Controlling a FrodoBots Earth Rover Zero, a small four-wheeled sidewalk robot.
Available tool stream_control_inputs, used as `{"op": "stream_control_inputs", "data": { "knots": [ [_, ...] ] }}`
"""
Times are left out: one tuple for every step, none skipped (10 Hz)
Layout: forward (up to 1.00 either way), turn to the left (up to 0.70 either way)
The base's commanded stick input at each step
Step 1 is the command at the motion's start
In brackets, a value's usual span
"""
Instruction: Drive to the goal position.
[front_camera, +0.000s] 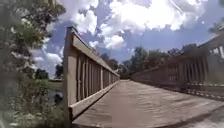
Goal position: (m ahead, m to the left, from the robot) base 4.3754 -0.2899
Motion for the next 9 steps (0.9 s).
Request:
{"op": "stream_control_inputs", "data": {
  "knots": [
    [0.70, 0.00],
    [0.70, 0.00],
    [0.70, 0.00],
    [0.70, 0.00],
    [0.70, 0.00],
    [0.70, 0.00],
    [0.70, 0.00],
    [0.70, 0.00],
    [0.70, 0.00]
  ]
}}
